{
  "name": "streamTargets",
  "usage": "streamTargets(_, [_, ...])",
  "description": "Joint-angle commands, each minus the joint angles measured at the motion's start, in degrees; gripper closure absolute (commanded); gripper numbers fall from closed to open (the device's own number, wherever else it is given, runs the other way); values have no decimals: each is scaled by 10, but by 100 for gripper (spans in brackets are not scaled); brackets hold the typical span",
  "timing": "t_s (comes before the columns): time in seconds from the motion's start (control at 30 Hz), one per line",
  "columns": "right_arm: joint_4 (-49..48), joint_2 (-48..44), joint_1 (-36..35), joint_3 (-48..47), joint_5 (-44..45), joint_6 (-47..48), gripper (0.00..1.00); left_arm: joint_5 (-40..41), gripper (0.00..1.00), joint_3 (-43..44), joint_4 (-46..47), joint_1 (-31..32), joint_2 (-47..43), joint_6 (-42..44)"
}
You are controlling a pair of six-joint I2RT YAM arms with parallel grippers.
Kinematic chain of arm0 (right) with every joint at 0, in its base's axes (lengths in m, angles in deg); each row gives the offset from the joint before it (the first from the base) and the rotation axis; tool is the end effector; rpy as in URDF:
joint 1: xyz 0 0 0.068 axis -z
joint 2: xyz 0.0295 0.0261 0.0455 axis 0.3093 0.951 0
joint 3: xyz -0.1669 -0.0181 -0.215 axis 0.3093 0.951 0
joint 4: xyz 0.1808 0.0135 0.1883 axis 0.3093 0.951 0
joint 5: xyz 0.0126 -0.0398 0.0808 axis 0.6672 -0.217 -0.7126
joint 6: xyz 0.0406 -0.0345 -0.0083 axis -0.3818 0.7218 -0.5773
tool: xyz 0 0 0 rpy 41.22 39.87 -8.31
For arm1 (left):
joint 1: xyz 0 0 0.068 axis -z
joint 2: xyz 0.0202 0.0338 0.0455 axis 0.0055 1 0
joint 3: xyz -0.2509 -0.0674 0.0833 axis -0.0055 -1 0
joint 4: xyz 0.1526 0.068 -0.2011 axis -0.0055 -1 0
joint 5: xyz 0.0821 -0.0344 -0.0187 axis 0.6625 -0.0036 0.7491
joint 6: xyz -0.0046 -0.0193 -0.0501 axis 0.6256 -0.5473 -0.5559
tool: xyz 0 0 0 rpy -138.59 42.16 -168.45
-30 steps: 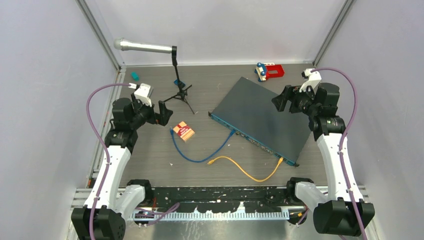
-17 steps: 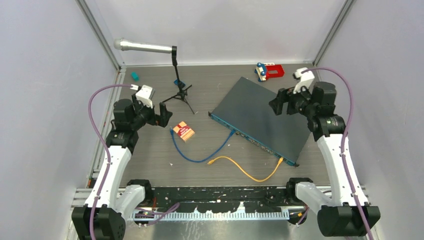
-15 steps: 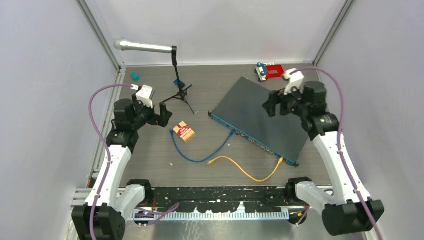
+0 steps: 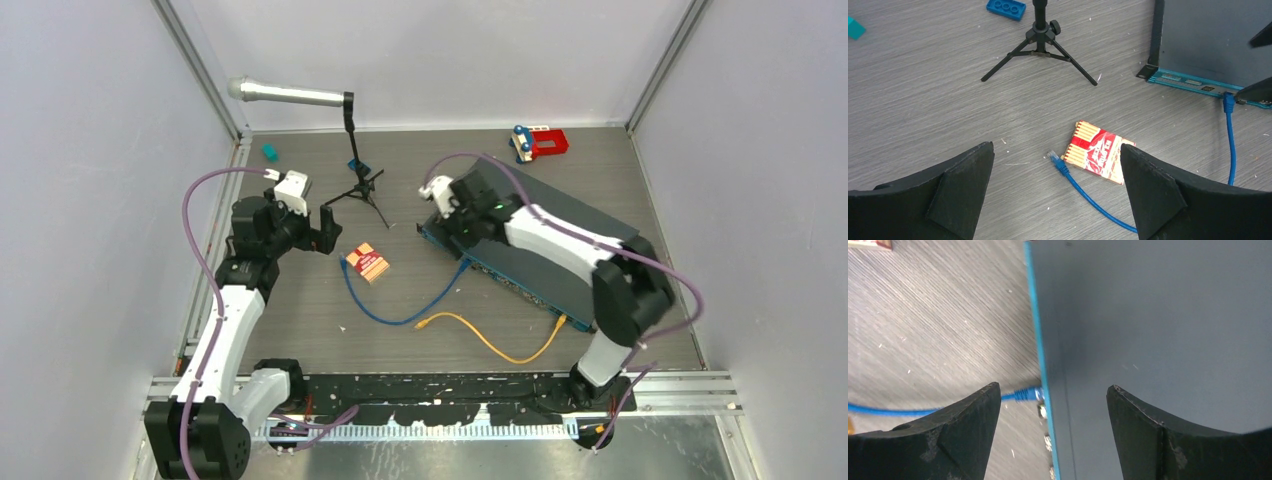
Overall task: Pull the plug from the switch port
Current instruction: Move the switch port to the center of the board.
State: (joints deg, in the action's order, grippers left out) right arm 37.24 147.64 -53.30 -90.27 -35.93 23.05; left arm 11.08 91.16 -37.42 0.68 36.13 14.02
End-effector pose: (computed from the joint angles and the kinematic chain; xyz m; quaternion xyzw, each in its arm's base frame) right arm 0.2883 0.2049 0.2533 -0.3954 0.8526 0.0736 0.3337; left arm 0.2164 -0.0170 0.2947 0.1360 0.8181 -0.1469 0.5391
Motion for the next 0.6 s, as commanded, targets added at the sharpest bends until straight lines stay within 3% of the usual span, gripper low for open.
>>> streamTargets(0.0, [-15, 83, -53, -53, 96, 50, 19, 16, 0, 1, 29, -3, 1, 11])
streamTargets(0.57, [-12, 246, -69, -177, 243, 106, 31, 12, 0, 4, 25, -3, 10, 14])
